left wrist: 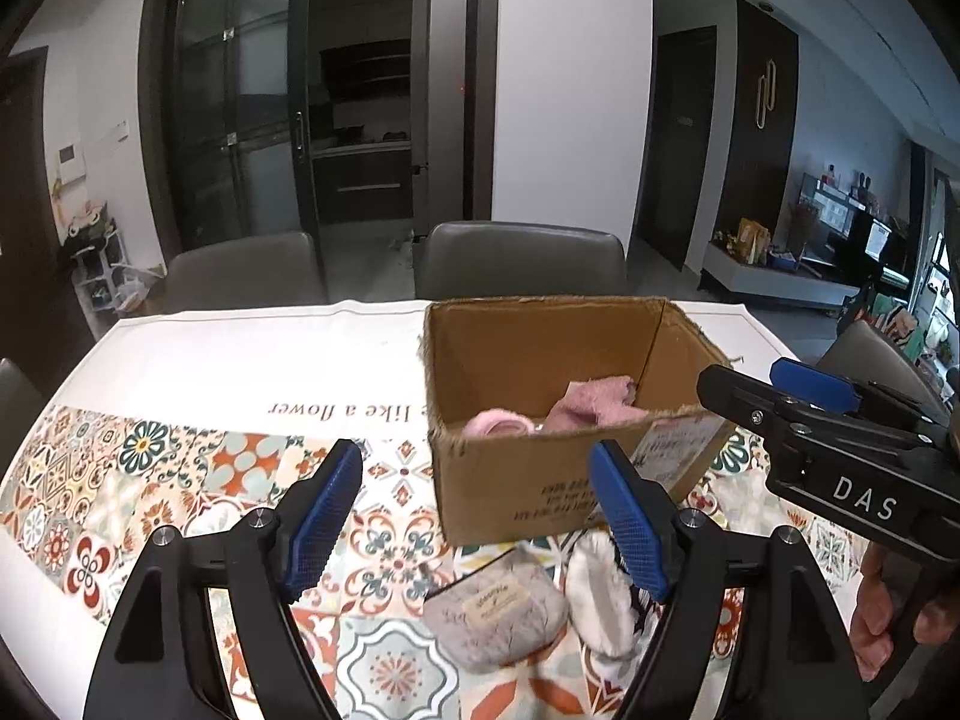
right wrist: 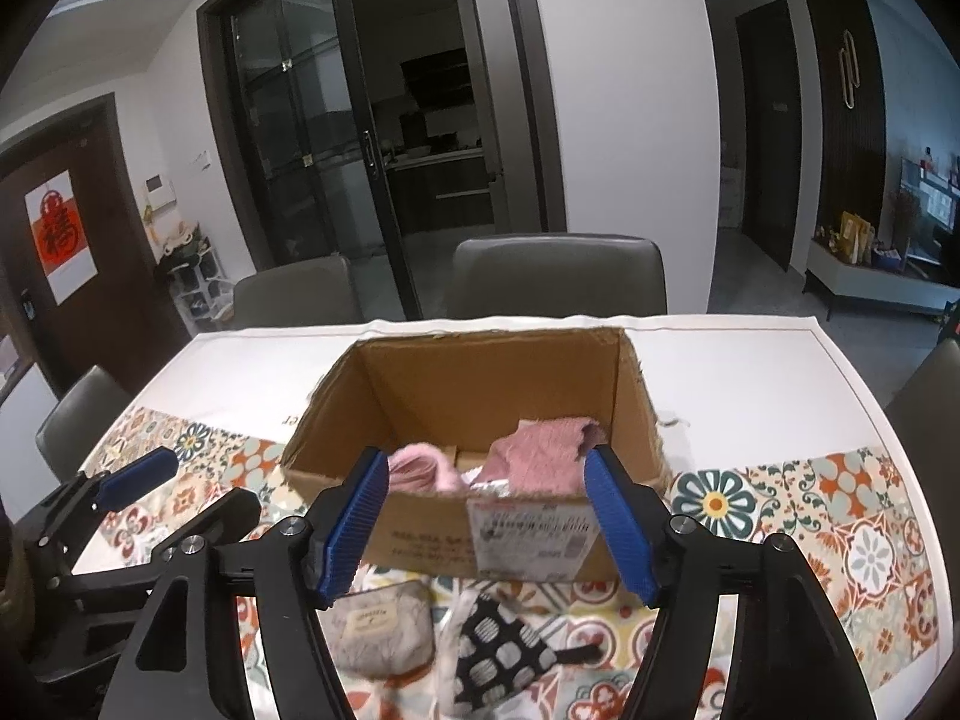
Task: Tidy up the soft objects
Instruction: 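Withdraw both tools from the box back over the remaining items, then lower left tool to grey floral pouch while right tool lowers to dotted mitt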
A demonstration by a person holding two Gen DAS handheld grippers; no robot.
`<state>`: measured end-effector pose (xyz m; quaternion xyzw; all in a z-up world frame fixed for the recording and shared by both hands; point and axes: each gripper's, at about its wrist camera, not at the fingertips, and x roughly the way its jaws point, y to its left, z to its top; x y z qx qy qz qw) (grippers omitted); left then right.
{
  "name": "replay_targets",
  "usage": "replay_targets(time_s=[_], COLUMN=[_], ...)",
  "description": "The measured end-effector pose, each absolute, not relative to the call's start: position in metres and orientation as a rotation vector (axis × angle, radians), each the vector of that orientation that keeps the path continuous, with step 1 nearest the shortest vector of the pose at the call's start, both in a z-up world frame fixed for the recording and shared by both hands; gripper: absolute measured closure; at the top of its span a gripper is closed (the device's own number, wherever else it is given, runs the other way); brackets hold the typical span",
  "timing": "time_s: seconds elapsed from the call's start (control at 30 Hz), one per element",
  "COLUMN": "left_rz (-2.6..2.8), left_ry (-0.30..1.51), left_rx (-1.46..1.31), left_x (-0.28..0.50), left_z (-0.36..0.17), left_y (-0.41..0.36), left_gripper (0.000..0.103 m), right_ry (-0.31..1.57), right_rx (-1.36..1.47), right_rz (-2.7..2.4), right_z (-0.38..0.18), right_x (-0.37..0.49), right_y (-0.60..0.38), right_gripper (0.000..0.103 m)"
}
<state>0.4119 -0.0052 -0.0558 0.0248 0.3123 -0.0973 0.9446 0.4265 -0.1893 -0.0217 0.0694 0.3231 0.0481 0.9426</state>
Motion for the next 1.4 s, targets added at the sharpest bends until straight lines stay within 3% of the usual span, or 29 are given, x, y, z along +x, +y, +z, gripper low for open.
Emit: replay_targets(time_s=[0.8, 1.4], left_rz=[-0.227, -0.276], left_ry=[0.768, 0.926], left_rx=[0.090, 0.120], left_x=[0.362, 0.376], left_z=[-0.117, -0.177], left_y=[0.016, 0.011], left_gripper=[0.025, 0.025], right_ry=[0.821, 0.981], right_rx=[0.115, 0.114], right_rz=[0.096, 0.088], right_z=[-0.074, -0.127], right_x=[0.387, 0.397], right_y=[-0.166, -0.157], right_gripper=[0.034, 0.034])
